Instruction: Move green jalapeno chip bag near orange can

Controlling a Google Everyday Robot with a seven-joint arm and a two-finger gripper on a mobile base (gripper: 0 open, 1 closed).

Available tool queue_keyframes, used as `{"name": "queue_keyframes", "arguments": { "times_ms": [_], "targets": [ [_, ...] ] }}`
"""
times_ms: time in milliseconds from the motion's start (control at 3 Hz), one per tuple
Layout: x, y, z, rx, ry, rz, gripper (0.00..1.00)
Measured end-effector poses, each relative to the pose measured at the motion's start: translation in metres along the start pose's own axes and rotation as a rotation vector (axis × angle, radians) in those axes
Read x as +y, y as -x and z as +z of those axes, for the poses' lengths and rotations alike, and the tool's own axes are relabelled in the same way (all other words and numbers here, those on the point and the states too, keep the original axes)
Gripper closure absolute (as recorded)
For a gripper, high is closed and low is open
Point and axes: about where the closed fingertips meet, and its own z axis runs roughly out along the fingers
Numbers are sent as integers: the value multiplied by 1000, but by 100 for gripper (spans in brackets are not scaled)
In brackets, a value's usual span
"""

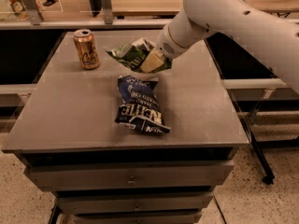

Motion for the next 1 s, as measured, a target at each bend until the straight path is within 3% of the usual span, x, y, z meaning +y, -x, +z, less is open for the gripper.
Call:
{"name": "queue_keyframes", "arguments": {
  "times_ms": [333,667,1000],
  "targets": [
    [3,13,-2,-63,12,56,100],
    [14,19,7,-163,76,81,100],
    [30,30,20,-248,149,40,100]
  ]
}}
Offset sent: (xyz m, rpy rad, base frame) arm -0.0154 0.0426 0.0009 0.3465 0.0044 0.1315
